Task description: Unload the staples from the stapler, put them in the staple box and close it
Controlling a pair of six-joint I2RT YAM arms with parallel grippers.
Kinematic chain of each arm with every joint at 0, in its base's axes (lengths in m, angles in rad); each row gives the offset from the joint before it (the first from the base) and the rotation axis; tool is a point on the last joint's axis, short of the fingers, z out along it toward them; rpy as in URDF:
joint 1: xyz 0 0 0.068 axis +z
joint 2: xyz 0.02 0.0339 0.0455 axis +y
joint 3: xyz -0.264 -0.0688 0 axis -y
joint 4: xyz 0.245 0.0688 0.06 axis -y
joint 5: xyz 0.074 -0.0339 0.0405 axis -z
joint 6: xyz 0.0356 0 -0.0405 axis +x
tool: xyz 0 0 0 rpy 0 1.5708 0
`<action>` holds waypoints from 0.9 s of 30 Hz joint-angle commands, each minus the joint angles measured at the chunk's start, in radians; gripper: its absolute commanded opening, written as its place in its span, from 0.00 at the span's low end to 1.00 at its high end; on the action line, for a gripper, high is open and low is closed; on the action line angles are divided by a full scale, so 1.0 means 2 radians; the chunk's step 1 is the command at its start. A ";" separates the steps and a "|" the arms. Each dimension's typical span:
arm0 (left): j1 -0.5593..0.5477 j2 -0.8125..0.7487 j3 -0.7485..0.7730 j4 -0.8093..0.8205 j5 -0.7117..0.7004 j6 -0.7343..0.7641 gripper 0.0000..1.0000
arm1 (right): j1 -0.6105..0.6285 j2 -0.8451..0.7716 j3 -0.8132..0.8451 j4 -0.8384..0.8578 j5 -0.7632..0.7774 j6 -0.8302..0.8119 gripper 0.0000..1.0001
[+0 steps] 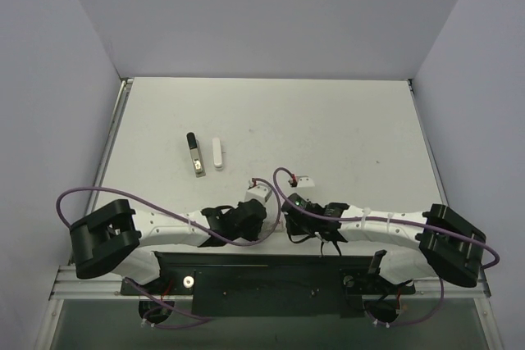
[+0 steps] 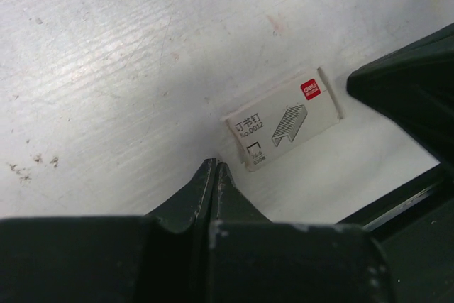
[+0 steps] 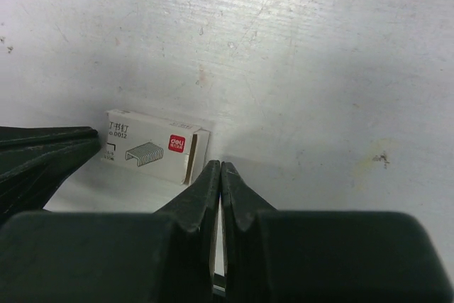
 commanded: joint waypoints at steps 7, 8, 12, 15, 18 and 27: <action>-0.006 -0.072 -0.014 -0.056 -0.047 0.005 0.00 | -0.035 -0.066 -0.014 -0.052 0.042 -0.016 0.10; -0.006 -0.078 -0.015 -0.060 -0.052 0.005 0.01 | -0.041 -0.074 -0.017 -0.054 0.045 -0.019 0.11; -0.006 -0.116 -0.016 -0.086 -0.083 0.008 0.05 | -0.059 -0.099 -0.023 -0.064 0.049 -0.034 0.15; -0.005 -0.152 -0.016 -0.107 -0.108 0.015 0.09 | -0.065 -0.115 -0.026 -0.075 0.063 -0.042 0.17; -0.005 -0.183 -0.016 -0.125 -0.136 0.021 0.15 | -0.078 -0.145 -0.037 -0.082 0.074 -0.049 0.23; -0.003 -0.265 -0.011 -0.166 -0.197 0.051 0.34 | -0.115 -0.223 -0.038 -0.120 0.093 -0.084 0.49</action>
